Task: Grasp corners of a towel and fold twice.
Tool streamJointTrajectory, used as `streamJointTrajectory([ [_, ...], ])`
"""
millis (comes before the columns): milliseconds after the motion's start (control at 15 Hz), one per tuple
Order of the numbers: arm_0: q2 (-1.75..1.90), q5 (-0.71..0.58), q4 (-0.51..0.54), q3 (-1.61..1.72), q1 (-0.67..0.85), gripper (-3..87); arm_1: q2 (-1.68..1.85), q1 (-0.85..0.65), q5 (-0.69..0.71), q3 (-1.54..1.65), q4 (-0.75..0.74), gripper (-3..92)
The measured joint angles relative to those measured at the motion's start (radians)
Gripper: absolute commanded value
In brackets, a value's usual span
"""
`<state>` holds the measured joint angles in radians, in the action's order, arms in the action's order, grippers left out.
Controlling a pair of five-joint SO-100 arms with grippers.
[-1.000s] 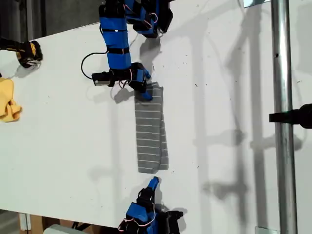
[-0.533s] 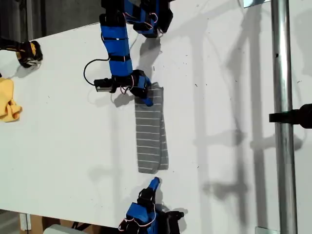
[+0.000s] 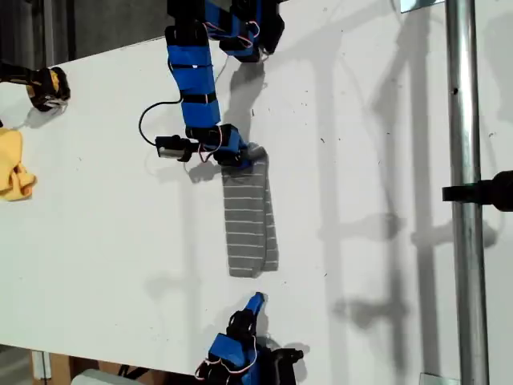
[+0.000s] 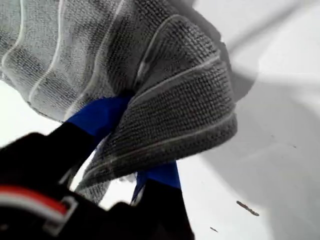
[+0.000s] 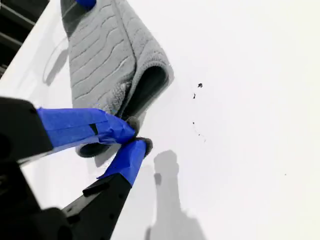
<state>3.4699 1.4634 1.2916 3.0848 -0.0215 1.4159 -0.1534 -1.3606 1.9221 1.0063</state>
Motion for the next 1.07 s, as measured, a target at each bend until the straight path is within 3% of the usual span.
streamJointTrajectory([
  [267,0.0,0.008,0.006,0.0,-0.014,2.3,0.399,-0.005,-0.064,0.354,0.029,-0.2],
  [600,0.0,0.006,0.006,0.0,-0.014,2.2,1.276,0.051,-0.316,0.732,0.405,-0.2],
  [667,0.0,0.006,0.006,0.0,-0.014,2.2,1.385,0.058,-0.316,0.744,0.407,-0.2],
  [800,0.0,0.006,0.006,0.0,-0.014,2.1,1.278,0.049,-0.235,0.686,0.284,-0.2],
  [1067,0.0,0.005,0.006,0.0,-0.014,2.1,0.62,0.026,0.003,0.275,-0.098,-0.2],
])
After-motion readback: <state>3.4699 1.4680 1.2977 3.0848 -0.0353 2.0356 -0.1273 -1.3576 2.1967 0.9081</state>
